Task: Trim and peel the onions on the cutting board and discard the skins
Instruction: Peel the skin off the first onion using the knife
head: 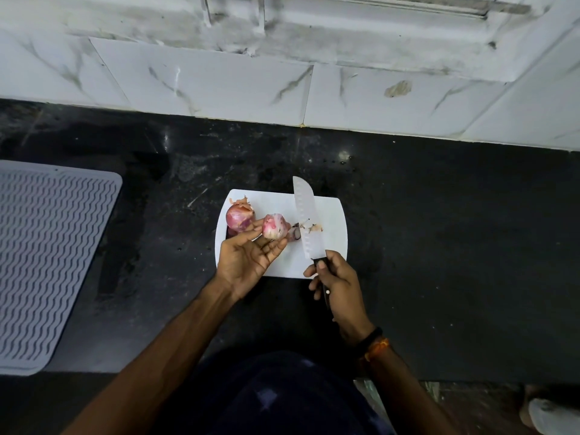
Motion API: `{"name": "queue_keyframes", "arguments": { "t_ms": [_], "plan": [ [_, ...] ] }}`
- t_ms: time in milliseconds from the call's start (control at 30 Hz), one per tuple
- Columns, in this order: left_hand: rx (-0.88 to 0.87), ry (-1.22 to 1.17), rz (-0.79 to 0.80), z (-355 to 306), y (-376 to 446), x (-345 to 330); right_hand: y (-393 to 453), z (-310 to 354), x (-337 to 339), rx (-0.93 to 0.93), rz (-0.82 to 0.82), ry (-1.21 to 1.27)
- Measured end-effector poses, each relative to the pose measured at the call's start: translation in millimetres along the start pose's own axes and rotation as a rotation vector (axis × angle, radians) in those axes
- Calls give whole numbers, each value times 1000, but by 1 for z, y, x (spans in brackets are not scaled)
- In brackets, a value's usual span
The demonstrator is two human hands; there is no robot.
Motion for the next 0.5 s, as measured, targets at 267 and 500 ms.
{"name": "queue_keyframes", "arguments": {
  "t_ms": [267, 500],
  "plan": [
    [20, 39, -49, 1, 0, 4, 9, 29, -6, 138, 51, -168],
    [10, 165, 19, 2, -5, 1, 14, 42, -15, 277, 70, -539]
  ]
}}
Point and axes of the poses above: each hand's wrist, its own y-axis towards the middle knuckle, its own x-axis out of the back of the hand, z = x × y, the point moved 4 cm from there along y, towards the middle knuckle, and after that the axes turned 15 degrees about x, right-handed, at the moved point
